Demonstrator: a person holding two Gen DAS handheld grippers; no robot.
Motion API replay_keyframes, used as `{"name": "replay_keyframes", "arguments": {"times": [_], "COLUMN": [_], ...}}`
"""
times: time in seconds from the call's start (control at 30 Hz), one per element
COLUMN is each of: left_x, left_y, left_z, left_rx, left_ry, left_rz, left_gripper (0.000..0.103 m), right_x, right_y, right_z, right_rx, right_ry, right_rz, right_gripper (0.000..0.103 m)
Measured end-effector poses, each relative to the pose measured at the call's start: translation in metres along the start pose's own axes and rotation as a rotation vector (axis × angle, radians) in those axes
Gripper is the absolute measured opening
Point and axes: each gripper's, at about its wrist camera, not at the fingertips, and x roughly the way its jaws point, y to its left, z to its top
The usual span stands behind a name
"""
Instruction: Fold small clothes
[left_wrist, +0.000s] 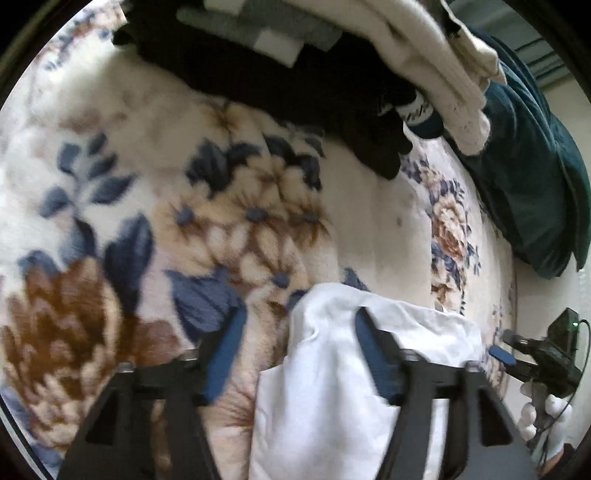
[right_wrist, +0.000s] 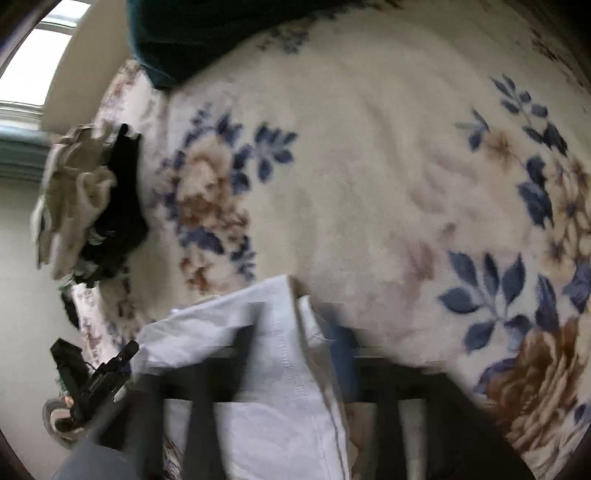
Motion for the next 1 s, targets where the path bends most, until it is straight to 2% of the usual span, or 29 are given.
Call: {"name": "replay_keyframes", "arguments": {"times": [0.03,0.13,0.17,0.2,0.23,0.3,0.43,0.53,0.6,0.67,0.7,0.77,0.8,0.83,0.87,0.9,0.93,1.0], "left_x": [-0.005,-0.014,-0.017,-0.017,-0.018,-0.017,-0.009,0.007,0.019,0.022,0.017,0.000,-0.008,-0.024,-0.032,-0.040,-0.042,-0.038], "left_y": [0.000,0.004,0.006,0.009,0.010,0.010,0.005,0.004,0.003,0.001,-0.001,-0.002,-0.002,0.000,0.002,0.007,0.011,0.019], "left_z": [0.000,0.000,0.000,0.000,0.000,-0.001,-0.002,0.001,0.004,0.006,0.006,0.002,-0.001,-0.009,-0.015,-0.026,-0.035,-0.051], "left_rx": [-0.001,-0.011,-0.023,-0.037,-0.045,-0.049,-0.045,-0.069,-0.052,-0.032,-0.020,-0.014,-0.018,-0.033,-0.047,-0.069,-0.089,-0.119], "left_ry": [-0.016,-0.054,-0.063,-0.064,-0.060,-0.053,-0.021,0.020,0.047,0.049,0.045,0.023,0.010,-0.007,-0.017,-0.015,0.004,0.042], "left_rz": [0.032,0.080,0.076,0.064,0.060,0.052,0.022,-0.001,0.044,0.052,0.051,0.019,0.002,-0.017,-0.033,-0.058,-0.074,-0.107], "left_gripper": [0.068,0.074,0.074,0.074,0.074,0.074,0.074,0.074,0.074,0.074,0.074,0.074,0.074,0.075,0.077,0.085,0.089,0.089], "right_x": [0.002,0.024,0.031,0.035,0.034,0.023,0.007,0.011,0.017,0.022,0.031,0.030,0.021,0.012,0.002,-0.010,-0.022,-0.027], "right_y": [0.005,0.015,0.017,0.022,0.027,0.035,0.034,0.022,0.013,0.004,-0.004,-0.015,-0.018,-0.021,-0.024,-0.031,-0.042,-0.060], "right_z": [-0.001,0.000,0.001,0.000,-0.001,-0.006,-0.013,-0.010,-0.006,-0.003,0.000,-0.001,-0.005,-0.010,-0.016,-0.026,-0.042,-0.070], "right_rx": [-0.032,-0.087,-0.093,-0.115,-0.140,-0.154,-0.113,-0.073,-0.041,-0.033,-0.003,0.053,0.063,0.066,0.072,0.092,0.131,0.204], "right_ry": [0.013,0.075,0.073,0.040,-0.001,-0.100,-0.183,-0.154,-0.117,-0.103,-0.033,0.031,0.031,0.024,0.018,0.011,0.009,0.052], "right_rz": [0.008,-0.034,-0.044,-0.050,-0.092,-0.173,-0.204,-0.229,-0.233,-0.262,-0.222,-0.178,-0.158,-0.143,-0.134,-0.108,-0.056,0.024], "right_gripper": [0.075,0.075,0.067,0.048,0.006,0.002,0.002,0.002,0.002,0.002,0.002,0.005,0.009,0.035,0.071,0.082,0.086,0.086]}}
